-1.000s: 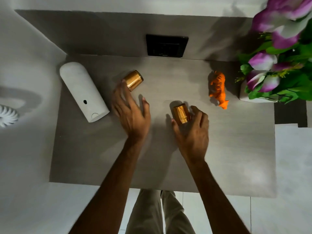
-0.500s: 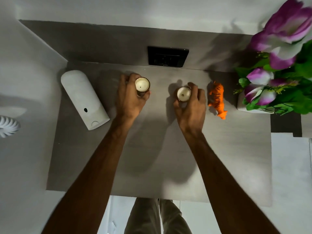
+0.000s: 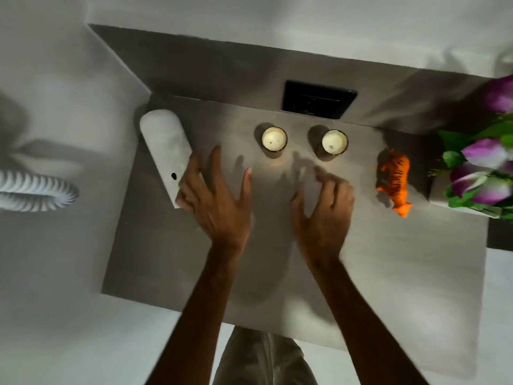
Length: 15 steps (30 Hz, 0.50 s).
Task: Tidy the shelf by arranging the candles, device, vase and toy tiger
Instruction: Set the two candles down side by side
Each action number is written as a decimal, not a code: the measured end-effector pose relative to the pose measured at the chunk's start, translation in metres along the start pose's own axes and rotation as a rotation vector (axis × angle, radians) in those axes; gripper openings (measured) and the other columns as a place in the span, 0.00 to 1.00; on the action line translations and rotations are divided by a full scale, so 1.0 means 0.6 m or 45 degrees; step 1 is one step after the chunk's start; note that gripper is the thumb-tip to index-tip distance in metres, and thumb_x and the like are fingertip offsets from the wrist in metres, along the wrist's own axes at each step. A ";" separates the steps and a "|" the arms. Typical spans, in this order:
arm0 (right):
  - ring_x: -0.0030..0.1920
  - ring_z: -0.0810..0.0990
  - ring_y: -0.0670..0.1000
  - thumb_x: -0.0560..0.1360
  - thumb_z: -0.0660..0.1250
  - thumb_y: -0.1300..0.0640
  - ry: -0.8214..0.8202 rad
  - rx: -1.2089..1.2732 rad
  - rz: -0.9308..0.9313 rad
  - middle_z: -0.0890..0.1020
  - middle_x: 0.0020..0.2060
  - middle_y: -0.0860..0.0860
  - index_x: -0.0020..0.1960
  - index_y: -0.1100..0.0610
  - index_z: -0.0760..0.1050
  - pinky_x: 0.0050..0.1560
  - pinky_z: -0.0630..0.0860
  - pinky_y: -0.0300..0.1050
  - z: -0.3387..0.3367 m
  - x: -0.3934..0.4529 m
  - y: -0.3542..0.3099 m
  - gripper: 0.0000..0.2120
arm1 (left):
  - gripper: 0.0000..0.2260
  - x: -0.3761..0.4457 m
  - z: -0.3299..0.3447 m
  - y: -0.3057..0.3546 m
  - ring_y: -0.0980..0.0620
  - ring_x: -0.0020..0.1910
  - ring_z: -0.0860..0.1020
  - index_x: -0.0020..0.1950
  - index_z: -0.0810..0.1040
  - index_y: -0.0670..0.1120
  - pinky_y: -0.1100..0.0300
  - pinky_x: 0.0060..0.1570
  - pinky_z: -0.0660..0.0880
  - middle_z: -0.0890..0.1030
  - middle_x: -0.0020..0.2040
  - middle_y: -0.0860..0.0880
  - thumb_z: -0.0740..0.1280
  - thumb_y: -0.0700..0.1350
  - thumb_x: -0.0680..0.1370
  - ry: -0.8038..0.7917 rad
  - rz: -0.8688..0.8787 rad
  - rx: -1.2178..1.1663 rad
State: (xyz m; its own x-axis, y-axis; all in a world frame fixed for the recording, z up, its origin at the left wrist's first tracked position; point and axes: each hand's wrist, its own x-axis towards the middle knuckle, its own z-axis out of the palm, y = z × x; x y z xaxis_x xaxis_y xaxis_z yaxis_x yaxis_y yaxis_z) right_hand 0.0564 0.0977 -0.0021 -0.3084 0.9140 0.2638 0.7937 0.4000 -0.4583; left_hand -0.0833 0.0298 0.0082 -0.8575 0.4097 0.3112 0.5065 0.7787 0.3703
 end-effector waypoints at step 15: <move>0.88 0.47 0.59 0.84 0.47 0.31 -0.796 -0.206 -0.725 0.48 0.88 0.57 0.88 0.48 0.44 0.87 0.49 0.66 0.144 -0.029 -0.059 0.38 | 0.37 0.009 -0.049 -0.097 0.42 0.66 0.78 0.77 0.70 0.44 0.59 0.58 0.75 0.77 0.69 0.40 0.80 0.54 0.72 0.045 -0.413 -0.262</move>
State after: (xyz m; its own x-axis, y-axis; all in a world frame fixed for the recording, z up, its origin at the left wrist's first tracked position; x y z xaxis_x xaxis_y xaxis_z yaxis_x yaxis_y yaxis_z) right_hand -0.0113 0.0735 -0.0638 -0.8767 0.4657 -0.1206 0.4807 0.8377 -0.2592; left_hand -0.1148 -0.0271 0.0145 -0.9744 0.1379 0.1778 0.2198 0.7520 0.6214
